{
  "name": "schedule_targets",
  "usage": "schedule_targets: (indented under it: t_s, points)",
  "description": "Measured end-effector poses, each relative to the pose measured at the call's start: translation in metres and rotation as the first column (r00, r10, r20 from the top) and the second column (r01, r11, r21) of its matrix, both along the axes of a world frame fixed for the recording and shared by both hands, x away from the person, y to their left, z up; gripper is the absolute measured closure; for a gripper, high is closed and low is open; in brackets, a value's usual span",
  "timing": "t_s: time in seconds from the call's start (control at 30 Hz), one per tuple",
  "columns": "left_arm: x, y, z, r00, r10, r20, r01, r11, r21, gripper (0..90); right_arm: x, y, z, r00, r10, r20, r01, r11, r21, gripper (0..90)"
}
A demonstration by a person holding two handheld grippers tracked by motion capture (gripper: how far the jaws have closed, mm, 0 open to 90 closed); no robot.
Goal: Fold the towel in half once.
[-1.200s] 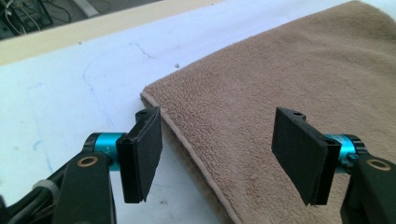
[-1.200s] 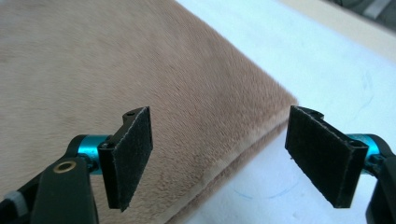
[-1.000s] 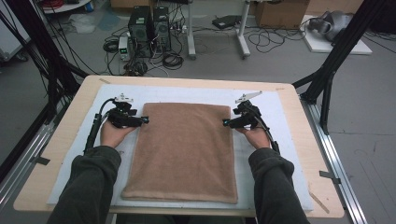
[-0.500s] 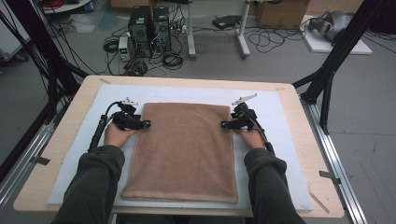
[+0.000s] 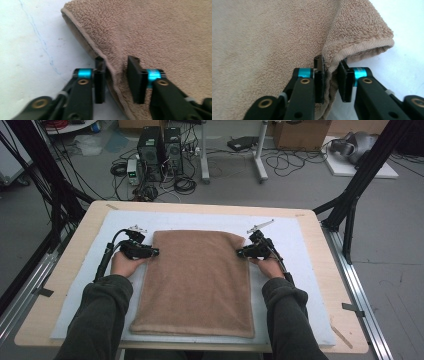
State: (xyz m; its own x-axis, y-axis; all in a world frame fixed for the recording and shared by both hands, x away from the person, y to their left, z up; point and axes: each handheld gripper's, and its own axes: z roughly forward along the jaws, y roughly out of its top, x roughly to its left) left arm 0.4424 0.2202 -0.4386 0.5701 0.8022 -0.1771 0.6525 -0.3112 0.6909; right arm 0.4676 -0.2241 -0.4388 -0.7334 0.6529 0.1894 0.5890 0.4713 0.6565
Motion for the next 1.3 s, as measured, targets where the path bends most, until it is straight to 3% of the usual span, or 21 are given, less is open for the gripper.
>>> schedule_targets:
  t_s: [0.03, 0.23, 0.37, 0.47, 0.57, 0.63, 0.73, 0.8, 0.93, 1.03, 1.13, 1.3]
  points:
    - [0.0, -0.001, 0.0, 1.0, 0.0, 0.0, 0.0, 1.0, -0.005, 80.8, 0.0, 0.0, 0.0, 1.0, 0.0, -0.005, 0.0, 1.0, 0.002, 80.6]
    - [-0.001, -0.003, 0.002, 1.0, 0.0, 0.006, 0.0, 1.0, 0.006, 83.4, 0.0, -0.001, 0.005, 1.0, 0.002, -0.002, -0.002, 1.0, 0.001, 81.9]
    - [-0.001, -0.003, 0.007, 0.9995, 0.018, 0.025, -0.018, 0.9997, -0.014, 84.2, 0.001, -0.005, 0.017, 0.9999, -0.008, 0.011, 0.008, 0.9998, 0.02, 82.1]
    - [0.001, -0.004, 0.016, 0.9983, 0.04, 0.043, -0.039, 0.999, -0.023, 84.4, 0.006, -0.002, 0.031, 0.9998, 0.005, 0.017, -0.004, 0.999, -0.044, 82.3]
    - [0.006, -0.005, 0.034, 0.995, 0.052, 0.085, -0.049, 0.9983, -0.03, 84.4, 0.011, 0.002, 0.051, 0.9973, -0.009, 0.073, 0.012, 0.9988, -0.048, 82.4]
    - [0.009, -0.004, 0.05, 0.9909, 0.067, 0.117, -0.06, 0.9965, -0.058, 84.4, 0.015, 0.002, 0.066, 0.995, -0.009, 0.1, 0.014, 0.9986, -0.052, 82.4]
    - [0.008, 0.0, 0.067, 0.9842, 0.07, 0.163, -0.055, 0.9939, -0.096, 84.4, 0.016, -0.004, 0.087, 0.9913, -0.017, 0.13, 0.018, 0.9998, -0.012, 82.4]
    - [0.006, 0.002, 0.069, 0.9842, 0.064, 0.165, -0.047, 0.9932, -0.107, 84.3, 0.013, -0.009, 0.094, 0.9923, -0.015, 0.123, 0.011, 0.9992, 0.039, 82.4]
    - [-0.008, 0.004, 0.064, 0.9856, 0.01, 0.169, 0.001, 0.9978, -0.066, 84.3, 0.003, -0.01, 0.093, 0.9945, 0.029, 0.101, -0.033, 0.999, 0.032, 82.4]
    - [-0.019, 0.006, 0.058, 0.987, -0.004, 0.161, 0.015, 0.9979, -0.063, 84.3, -0.004, -0.009, 0.09, 0.9953, 0.05, 0.083, -0.053, 0.9981, 0.031, 82.4]
    - [-0.029, 0.008, 0.057, 0.9854, -0.021, 0.169, 0.032, 0.9976, -0.062, 84.3, -0.011, -0.01, 0.085, 0.9953, 0.064, 0.072, -0.068, 0.9964, 0.051, 82.4]
    - [-0.044, 0.007, 0.062, 0.9801, -0.07, 0.186, 0.075, 0.9969, -0.022, 84.2, -0.025, -0.015, 0.083, 0.9952, 0.083, 0.052, -0.087, 0.9924, 0.087, 82.4]
